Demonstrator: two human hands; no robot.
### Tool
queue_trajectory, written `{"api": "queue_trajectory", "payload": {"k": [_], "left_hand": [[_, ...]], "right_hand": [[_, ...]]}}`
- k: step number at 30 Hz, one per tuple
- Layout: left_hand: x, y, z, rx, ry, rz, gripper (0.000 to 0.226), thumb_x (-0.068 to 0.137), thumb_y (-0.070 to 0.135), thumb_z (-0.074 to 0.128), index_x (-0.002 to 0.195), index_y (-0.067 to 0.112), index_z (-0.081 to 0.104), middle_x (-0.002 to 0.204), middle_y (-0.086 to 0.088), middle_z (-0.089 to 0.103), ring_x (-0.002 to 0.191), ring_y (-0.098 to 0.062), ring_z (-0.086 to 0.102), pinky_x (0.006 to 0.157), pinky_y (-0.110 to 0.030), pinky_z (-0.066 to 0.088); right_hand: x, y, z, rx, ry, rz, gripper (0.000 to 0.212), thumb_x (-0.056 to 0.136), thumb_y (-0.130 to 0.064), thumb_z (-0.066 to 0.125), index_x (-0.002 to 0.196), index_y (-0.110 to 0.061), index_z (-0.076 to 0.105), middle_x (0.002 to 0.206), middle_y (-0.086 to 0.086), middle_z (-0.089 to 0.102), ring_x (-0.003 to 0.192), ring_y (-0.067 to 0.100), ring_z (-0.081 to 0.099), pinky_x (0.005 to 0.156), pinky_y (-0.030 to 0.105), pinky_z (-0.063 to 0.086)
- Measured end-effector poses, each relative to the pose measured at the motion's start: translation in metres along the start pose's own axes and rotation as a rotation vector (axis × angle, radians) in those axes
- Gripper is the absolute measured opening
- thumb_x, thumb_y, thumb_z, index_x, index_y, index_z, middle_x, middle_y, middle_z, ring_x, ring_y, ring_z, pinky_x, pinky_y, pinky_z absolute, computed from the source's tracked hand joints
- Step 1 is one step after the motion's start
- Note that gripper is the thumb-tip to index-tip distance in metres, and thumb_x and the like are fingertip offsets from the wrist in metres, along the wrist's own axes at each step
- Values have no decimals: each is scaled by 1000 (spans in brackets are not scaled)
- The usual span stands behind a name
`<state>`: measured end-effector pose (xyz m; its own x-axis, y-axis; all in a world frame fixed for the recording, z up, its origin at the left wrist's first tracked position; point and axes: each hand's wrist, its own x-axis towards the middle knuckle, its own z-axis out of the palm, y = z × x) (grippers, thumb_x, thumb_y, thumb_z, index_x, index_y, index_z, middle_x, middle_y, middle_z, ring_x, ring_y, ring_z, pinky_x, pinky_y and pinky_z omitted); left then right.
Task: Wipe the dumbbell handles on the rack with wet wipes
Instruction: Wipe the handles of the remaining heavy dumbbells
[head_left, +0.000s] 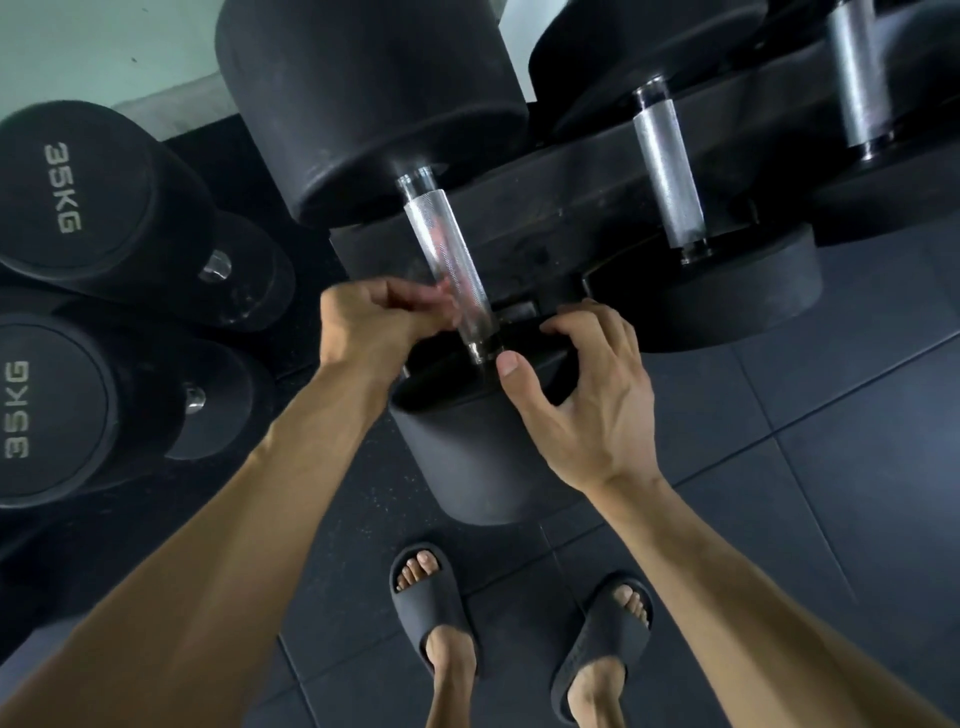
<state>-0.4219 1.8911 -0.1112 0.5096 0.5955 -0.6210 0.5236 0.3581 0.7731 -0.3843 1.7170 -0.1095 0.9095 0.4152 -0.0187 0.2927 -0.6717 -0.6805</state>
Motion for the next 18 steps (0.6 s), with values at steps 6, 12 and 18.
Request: {"api": "queue_trajectory", "payload": {"k": [6,12,18], "left_hand": [[-2,9,5,-4,71,37,21,68,-2,86,74,11,71,76,0,77,77,-14,75,74,-22,58],[-2,-2,6,6,75,47,19,69,0,86,81,7,74,84,-1,77,85,-8,74,79,-23,58],[17,15,8,-131,180,107,21,69,-2,85,79,11,73,77,1,77,79,-12,75,74,-20,57]], "right_hand": [[-1,1,1,6,12,-6,56,80,-62,52,103,-13,63,116,-2,60,117,18,51,90,35,48],[0,2,1,11,25,-30,55,81,-62,54,102,-12,64,115,-1,60,115,19,52,89,39,51],[0,4,2,8,16,-18,56,80,-61,53,103,-12,64,116,-1,60,118,20,51,91,41,50]]}}
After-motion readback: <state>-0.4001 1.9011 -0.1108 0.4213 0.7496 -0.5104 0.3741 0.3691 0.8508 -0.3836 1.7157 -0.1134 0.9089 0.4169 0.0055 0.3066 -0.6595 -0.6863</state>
